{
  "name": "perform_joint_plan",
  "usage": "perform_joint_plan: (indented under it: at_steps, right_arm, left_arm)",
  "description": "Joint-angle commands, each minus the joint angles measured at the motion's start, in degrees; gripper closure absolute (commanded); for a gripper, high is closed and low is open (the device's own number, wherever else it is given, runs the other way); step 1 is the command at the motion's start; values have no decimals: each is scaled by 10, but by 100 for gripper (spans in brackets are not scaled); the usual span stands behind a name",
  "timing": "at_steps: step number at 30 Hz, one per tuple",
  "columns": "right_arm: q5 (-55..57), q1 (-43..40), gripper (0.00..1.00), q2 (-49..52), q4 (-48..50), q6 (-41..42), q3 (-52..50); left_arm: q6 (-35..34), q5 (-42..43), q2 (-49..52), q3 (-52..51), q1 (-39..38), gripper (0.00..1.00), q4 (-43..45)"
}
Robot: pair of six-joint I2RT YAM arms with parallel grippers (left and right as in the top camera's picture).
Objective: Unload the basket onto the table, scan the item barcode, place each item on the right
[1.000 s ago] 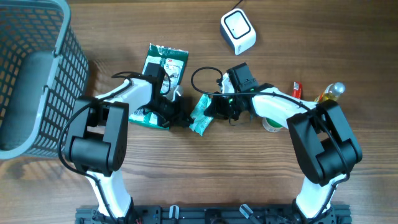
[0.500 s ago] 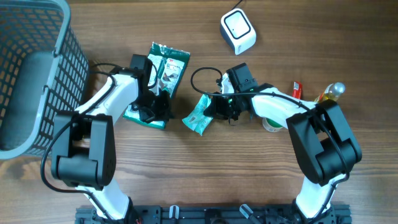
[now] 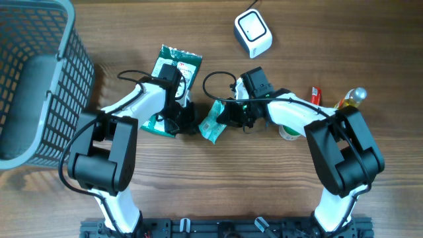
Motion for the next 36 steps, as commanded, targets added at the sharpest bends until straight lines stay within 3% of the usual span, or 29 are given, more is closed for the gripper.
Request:
perform_joint_plan:
  at_steps: [1, 10, 13, 17, 26, 36]
  right_arm:
    - [68, 7, 95, 44, -10, 0, -19]
    - [61, -2, 96, 31, -14, -1, -16]
    - [-1, -33, 94, -39, -16, -30, -9]
    - [-1, -44, 94, -103, -35, -30, -9]
    - [69, -44, 94, -104, -38, -32, -11]
    - [80, -44, 94, -47, 20, -14, -11]
  left_arm:
    - [-3, -19, 62, -12, -14, 96, 25]
    - [-31, -82, 63, -14, -14, 96, 30]
    - [-31, -82, 63, -14, -14, 96, 32]
    - [-31, -80, 62, -13, -14, 96, 28]
    - [-28, -46, -72, 20, -4, 96, -26]
    - [-5, -27, -10, 20, -53, 96, 4]
